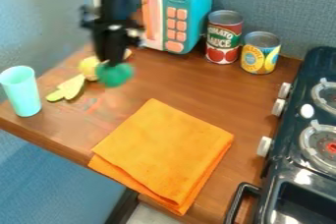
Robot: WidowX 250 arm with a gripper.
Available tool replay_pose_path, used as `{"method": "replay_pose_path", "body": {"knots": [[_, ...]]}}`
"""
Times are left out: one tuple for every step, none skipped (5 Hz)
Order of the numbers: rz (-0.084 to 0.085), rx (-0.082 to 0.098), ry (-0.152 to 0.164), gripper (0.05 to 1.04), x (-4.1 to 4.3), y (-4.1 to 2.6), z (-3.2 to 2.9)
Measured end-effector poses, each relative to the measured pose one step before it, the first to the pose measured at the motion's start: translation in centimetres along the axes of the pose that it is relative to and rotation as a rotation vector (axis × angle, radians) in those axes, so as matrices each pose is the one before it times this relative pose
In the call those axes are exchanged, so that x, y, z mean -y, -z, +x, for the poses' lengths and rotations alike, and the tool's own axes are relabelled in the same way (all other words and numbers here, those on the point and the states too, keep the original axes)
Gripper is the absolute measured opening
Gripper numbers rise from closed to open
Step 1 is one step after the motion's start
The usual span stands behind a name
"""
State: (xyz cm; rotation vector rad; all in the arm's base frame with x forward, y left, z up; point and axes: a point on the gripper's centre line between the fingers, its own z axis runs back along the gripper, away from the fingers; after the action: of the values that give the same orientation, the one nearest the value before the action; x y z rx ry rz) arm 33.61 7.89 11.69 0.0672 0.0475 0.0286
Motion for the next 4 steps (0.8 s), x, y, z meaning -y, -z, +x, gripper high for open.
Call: {"method": "replay_pose_path", "body": {"knots": [[0.0768,0.0314,0.0975,0.319,3.538,-1.421,3.063],[-0.0332,0.0176,0.1170,0.320,1.944,0.315,2.593],[-0.0330,-0.0110,0.0950,0.319,1.922,1.005,1.613],[-0.0756,-0.0045,0.1196,0.319,1.774,1.641,1.465]]}}
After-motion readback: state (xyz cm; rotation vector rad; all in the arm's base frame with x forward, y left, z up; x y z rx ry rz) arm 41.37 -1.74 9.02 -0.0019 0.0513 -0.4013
